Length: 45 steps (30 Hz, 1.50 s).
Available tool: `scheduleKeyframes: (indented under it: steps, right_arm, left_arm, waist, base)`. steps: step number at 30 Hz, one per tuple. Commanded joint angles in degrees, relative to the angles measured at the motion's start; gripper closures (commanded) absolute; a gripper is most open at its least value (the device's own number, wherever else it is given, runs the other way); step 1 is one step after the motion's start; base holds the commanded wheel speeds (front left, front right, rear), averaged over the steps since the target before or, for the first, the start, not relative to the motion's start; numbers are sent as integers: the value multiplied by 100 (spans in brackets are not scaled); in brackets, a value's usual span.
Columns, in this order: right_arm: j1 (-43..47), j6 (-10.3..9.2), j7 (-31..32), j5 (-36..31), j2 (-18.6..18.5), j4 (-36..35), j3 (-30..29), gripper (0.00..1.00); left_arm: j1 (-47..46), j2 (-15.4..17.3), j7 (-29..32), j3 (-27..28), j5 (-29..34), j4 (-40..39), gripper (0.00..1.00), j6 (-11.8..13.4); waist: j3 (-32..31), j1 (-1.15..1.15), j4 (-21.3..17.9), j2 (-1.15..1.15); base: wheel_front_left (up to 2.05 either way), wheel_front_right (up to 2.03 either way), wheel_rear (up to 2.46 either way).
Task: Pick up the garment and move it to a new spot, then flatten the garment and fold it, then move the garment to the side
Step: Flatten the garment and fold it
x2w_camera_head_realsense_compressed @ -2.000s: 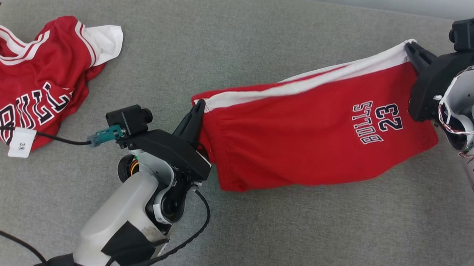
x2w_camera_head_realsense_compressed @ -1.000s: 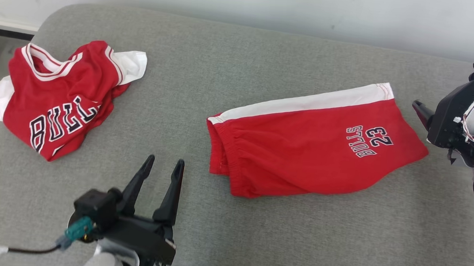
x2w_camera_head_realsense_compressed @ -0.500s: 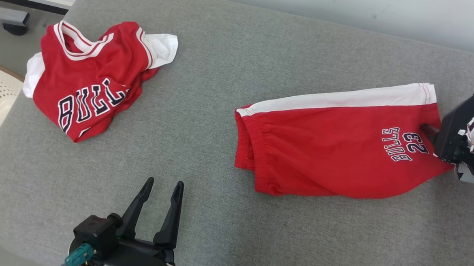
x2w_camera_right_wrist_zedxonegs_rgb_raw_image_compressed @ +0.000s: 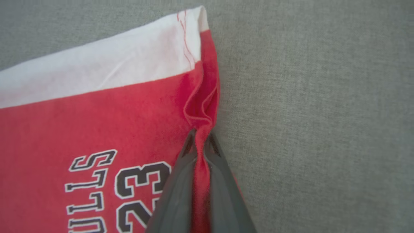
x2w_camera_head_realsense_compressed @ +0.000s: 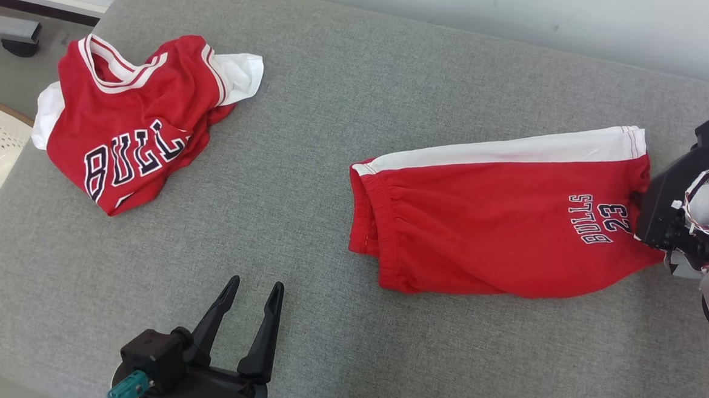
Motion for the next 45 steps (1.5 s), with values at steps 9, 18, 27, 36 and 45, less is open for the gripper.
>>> scheduleKeyframes:
  steps: [9,18,27,36,45]
  right_arm:
    - [275,-23,-634,-189,-2,482,-413,100]
    - [677,-19,-1089,-222,-222,434,-643,100]
    - [912,-19,-1592,-551,-478,569,-860,100]
    - [717,-18,-1910,-992,-160,495,-868,100]
    - [604,-18,-1149,-1131,788,-260,-407,100]
  left_arm:
    - [140,61,76,31,-90,94,0,40]
    - [310,132,134,68,-195,50,0,115]
    - [537,204,194,80,-301,-69,0,184]
    - [608,218,266,37,-356,-149,0,229]
    - [636,207,290,-13,-381,-168,0,239]
  waist:
    - [-333,0,-138,0]
    - [-674,0,-381,0]
    - [-940,0,-620,0]
    - [-1105,0,-663,0]
    - [-1217,0,-577,0]
  base:
    - [0,0,0]
    - [0,0,0]
    - [0,0,0]
    - [0,0,0]
    - [0,0,0]
